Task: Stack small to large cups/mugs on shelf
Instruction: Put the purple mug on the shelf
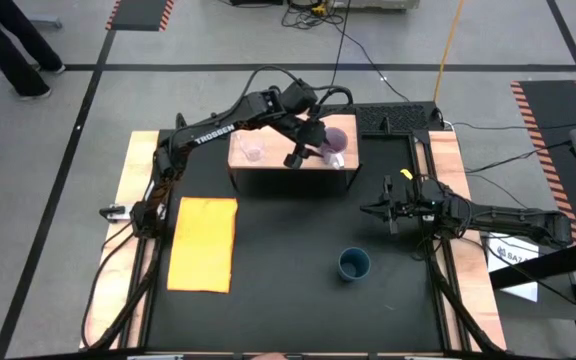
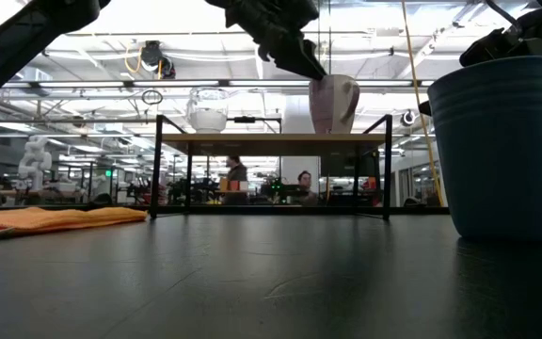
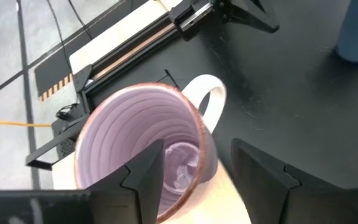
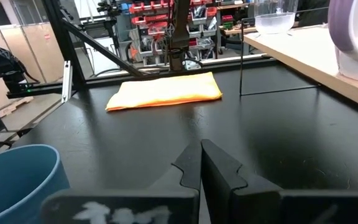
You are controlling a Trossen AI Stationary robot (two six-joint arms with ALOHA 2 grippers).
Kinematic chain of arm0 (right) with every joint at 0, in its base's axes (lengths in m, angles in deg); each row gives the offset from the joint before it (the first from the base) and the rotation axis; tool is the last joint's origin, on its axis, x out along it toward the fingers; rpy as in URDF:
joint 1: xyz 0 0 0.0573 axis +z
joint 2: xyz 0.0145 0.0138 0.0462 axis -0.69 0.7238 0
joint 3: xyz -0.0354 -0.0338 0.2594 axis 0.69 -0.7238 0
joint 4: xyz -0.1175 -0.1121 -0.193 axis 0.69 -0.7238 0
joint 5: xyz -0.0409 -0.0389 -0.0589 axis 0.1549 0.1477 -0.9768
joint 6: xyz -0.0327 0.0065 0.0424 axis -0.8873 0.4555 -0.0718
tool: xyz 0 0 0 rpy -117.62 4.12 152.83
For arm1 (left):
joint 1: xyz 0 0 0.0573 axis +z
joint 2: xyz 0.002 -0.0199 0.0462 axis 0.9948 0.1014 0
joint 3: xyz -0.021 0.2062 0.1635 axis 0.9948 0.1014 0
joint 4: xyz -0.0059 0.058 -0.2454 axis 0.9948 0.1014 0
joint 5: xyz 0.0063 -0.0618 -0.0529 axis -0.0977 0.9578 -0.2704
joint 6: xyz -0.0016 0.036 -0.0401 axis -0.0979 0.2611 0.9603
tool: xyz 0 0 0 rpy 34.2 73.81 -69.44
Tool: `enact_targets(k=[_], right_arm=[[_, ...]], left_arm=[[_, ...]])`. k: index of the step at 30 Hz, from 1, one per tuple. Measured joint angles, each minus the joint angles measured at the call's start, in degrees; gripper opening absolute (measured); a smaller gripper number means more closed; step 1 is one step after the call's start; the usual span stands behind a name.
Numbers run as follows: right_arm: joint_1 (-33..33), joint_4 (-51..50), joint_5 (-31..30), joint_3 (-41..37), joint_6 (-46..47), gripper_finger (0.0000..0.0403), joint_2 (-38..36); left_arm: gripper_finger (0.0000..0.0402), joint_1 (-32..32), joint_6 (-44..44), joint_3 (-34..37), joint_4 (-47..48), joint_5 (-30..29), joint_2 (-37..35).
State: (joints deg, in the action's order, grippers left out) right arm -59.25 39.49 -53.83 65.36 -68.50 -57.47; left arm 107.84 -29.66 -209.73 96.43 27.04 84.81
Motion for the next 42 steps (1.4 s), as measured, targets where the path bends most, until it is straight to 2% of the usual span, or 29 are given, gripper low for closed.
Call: enact_targets(k=[14, 22, 26, 42], right_arm=[[-0.02, 0.37, 0.00, 0.00, 0.01, 0.0000, 0.00], [0.00, 0.35, 0.00, 0.00, 0.03, 0.0000, 0.00], [-0.02, 0.35, 0.00, 0.00, 0.03, 0.0000, 0.00], [-0.02, 0.77, -0.01, -0.01, 0.24, 0.0000, -0.02]], left_arm=[[0.0184, 0.17, 1.36, -0.02, 0.02, 1.13, 0.00], [0.0120, 0.22, 1.83, -0.02, -0.16, 1.11, 0.02], [0.0102, 0.26, 2.20, -0.02, -0.14, 1.08, 0.02], [0.0099, 0.32, 2.23, -0.13, 0.14, 1.40, 1.10]])
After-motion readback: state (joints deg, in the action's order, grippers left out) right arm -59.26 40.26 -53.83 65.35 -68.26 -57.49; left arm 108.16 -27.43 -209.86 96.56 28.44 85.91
